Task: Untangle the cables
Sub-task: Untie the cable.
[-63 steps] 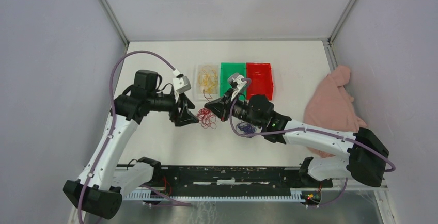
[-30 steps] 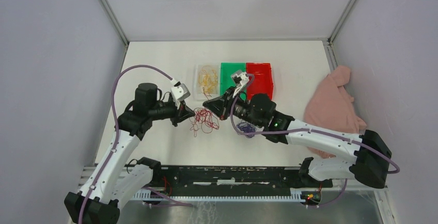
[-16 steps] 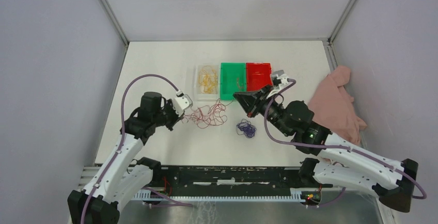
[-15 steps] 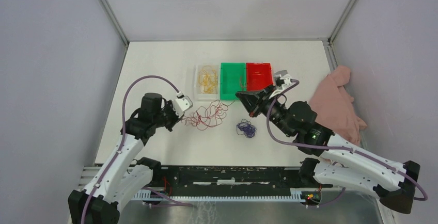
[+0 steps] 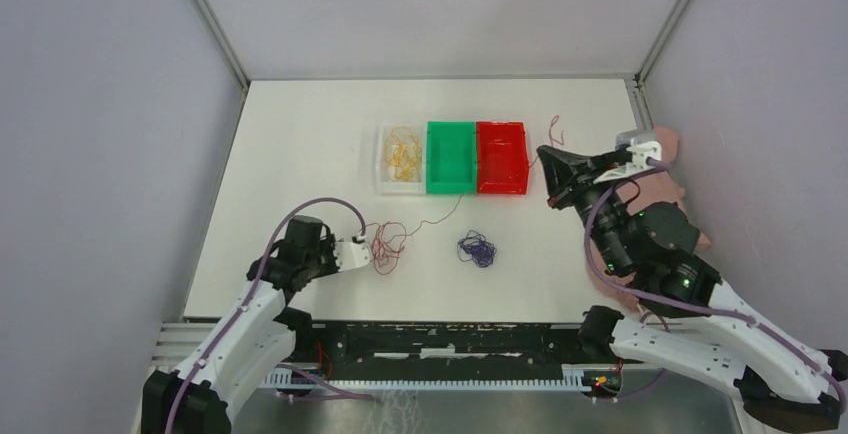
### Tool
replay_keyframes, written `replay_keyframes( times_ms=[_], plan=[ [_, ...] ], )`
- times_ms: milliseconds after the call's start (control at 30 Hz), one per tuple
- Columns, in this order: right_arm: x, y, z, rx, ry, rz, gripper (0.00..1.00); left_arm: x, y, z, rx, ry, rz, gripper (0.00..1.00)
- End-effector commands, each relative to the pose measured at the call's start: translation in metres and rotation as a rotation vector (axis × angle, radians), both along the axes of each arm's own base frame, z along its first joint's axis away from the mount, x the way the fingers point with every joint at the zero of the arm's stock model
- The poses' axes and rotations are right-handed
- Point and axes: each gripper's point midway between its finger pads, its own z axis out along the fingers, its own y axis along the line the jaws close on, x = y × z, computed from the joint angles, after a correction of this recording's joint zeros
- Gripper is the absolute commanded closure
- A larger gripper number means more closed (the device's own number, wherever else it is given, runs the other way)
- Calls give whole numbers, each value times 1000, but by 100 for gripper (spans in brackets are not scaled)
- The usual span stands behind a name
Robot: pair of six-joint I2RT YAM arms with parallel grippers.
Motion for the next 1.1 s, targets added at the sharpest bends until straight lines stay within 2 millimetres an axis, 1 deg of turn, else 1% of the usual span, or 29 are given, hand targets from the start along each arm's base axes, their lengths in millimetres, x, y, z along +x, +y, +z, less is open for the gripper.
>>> replay_keyframes(
  times_ms=[0,267,333,433,533,567,600,633,700,767,800,833,900,967,1067],
  plan=[
    [-3,-56,44,-33,-85,-187,100,10,16,4,154,-82,-97,97],
    [-20,-130,109,-19,-172,-410,100,10,23,-2,220,-97,-126,97],
    [-25,-145,123,-25,-192,-458,100,10,24,-3,227,-97,-131,97],
    [-31,-161,138,-38,-217,-500,100,11,24,-5,229,-106,-131,97],
    [-34,-170,146,-59,-224,-536,100,12,23,-5,225,-110,-129,97],
    [-34,-170,148,-59,-227,-534,100,13,22,-4,218,-112,-127,97],
    [-33,-165,149,-52,-232,-512,100,13,20,-3,203,-108,-130,96],
    [-30,-154,148,-58,-228,-476,100,13,16,0,176,-102,-129,88],
    [-23,-129,142,-54,-202,-392,100,12,2,11,82,-82,-118,55],
    [-15,-95,132,-47,-173,-280,100,11,-16,29,-32,-59,-116,34],
    [-12,-76,126,-48,-159,-220,100,12,-25,41,-87,-55,-115,29],
    [-9,-60,121,-47,-142,-169,100,11,-34,51,-140,-40,-118,27],
    [-5,-35,114,-54,-128,-94,100,12,-49,74,-229,-23,-118,26],
    [-3,-20,114,-62,-131,-52,100,10,-61,92,-297,-4,-134,23],
    [1,-15,122,-76,-146,-60,100,7,-75,113,-371,15,-167,22]
  ],
)
